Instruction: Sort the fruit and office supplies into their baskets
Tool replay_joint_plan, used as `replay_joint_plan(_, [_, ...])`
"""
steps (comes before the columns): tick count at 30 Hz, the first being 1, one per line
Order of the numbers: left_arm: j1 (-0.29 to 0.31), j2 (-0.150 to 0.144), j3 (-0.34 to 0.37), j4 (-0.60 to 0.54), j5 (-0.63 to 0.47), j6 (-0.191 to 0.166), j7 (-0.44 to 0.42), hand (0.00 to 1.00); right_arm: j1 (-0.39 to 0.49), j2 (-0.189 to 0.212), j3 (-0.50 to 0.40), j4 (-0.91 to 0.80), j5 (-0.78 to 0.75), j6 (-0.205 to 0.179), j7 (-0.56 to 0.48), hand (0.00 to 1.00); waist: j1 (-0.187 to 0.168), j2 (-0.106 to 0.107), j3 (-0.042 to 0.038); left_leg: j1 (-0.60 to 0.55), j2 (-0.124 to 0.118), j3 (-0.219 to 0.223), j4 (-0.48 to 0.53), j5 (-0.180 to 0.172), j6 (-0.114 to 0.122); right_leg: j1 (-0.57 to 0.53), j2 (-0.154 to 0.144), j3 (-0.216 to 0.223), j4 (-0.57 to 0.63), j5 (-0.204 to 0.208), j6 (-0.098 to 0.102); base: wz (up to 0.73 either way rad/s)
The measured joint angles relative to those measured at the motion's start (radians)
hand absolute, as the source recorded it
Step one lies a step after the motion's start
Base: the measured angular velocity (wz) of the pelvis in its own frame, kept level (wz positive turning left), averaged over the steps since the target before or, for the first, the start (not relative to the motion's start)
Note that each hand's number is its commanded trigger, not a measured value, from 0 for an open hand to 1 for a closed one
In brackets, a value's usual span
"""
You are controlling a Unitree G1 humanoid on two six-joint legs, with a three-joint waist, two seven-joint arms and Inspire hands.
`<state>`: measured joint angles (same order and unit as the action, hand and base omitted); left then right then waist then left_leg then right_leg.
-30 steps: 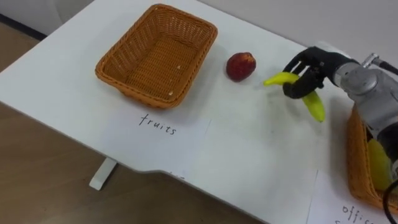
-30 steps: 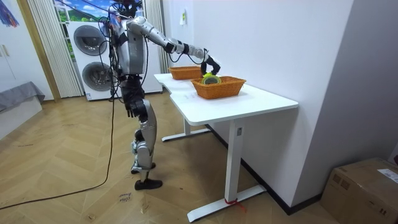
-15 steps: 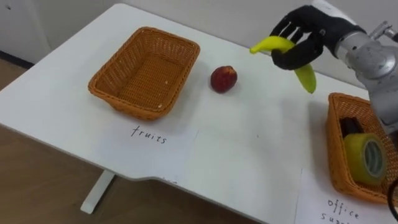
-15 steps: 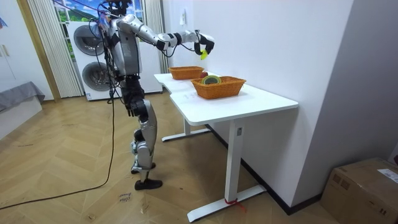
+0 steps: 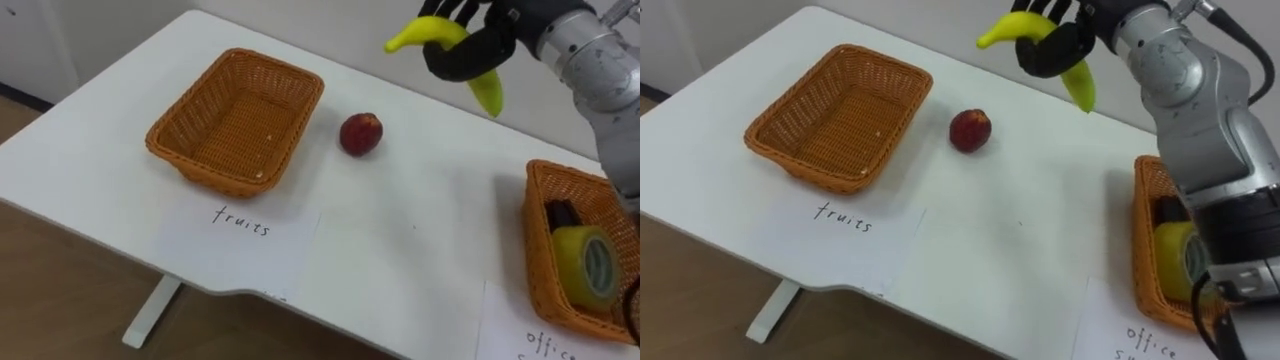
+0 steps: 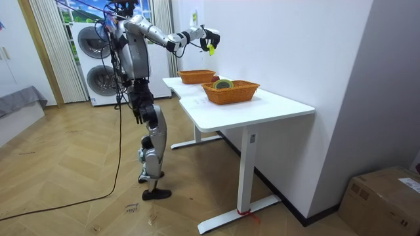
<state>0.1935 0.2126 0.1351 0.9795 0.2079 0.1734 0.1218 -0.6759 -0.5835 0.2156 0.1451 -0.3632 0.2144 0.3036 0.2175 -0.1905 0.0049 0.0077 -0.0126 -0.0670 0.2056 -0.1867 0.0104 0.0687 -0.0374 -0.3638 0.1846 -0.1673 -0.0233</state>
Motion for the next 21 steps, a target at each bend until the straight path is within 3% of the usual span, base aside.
replay_joint_plan(11, [0.027,0.001,-0.018,-0.024,0.007,0.003,0.025,0.0,0.0,0.014,0.046,-0.046,-0.007,0.012,0.0,1.0,0.018,-0.018,0.0071,-0.003,0.0,-0.016,-0.009,-0.001,0.001,-0.003,0.002,0.004,0.0,-0.001,0.002,0.02])
replay_joint_plan(15, [0.032,0.001,-0.019,-0.046,0.03,0.011,0.026,0.0,0.0,0.049,0.048,-0.066,-0.01,0.028,0.007,1.0,0.045,-0.019,0.0067,-0.001,0.001,-0.019,-0.006,-0.001,0.001,-0.003,0.003,0.002,0.0,-0.001,0.002,0.01])
replay_joint_plan(21, [0.044,0.001,-0.02,-0.063,0.047,0.019,0.025,0.0,0.0,0.051,0.074,-0.08,-0.035,0.028,0.015,1.0,0.087,-0.02,0.0066,0.004,0.0,-0.025,-0.008,-0.001,0.001,0.003,0.001,-0.012,0.0,-0.001,0.002,0.02])
